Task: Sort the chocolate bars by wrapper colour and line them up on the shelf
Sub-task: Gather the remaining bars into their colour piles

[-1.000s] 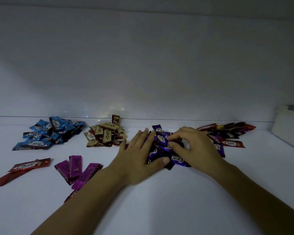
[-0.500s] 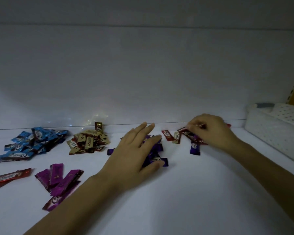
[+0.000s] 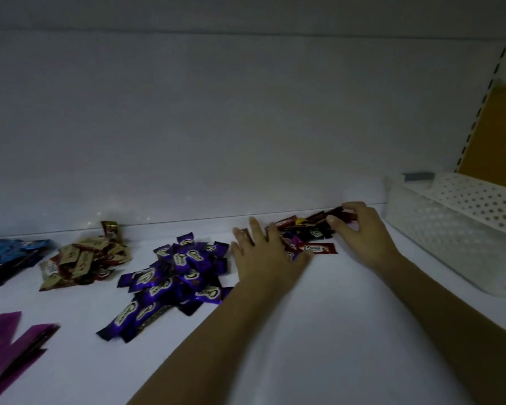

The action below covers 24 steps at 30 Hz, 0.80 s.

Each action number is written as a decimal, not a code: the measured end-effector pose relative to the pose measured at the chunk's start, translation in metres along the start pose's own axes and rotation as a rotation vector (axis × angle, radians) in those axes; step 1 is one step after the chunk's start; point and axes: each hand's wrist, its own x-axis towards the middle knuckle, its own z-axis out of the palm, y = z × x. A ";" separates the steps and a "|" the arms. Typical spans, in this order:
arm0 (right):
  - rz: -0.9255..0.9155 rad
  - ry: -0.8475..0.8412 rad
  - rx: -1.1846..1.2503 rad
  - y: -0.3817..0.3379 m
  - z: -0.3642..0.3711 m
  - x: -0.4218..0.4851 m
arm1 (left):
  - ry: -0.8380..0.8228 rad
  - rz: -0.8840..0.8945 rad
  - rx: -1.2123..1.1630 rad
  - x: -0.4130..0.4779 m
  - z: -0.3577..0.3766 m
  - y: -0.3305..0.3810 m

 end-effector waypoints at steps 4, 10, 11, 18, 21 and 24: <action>-0.004 0.019 -0.033 0.006 -0.003 0.005 | -0.015 0.008 0.002 0.024 0.009 0.005; -0.076 -0.165 -0.034 0.008 0.003 0.000 | 0.136 0.282 -0.077 0.027 0.016 0.013; -0.090 -0.136 -0.025 0.009 0.004 -0.001 | 0.146 0.284 -0.072 0.026 0.017 0.013; -0.042 0.131 -0.029 0.002 0.002 0.008 | 0.101 0.298 -0.091 0.029 0.020 0.011; -0.069 -0.001 -0.207 -0.007 0.009 0.022 | 0.116 0.302 -0.121 0.028 0.021 0.011; -0.024 -0.087 -0.252 -0.018 0.017 0.038 | 0.110 0.304 -0.138 0.028 0.022 0.011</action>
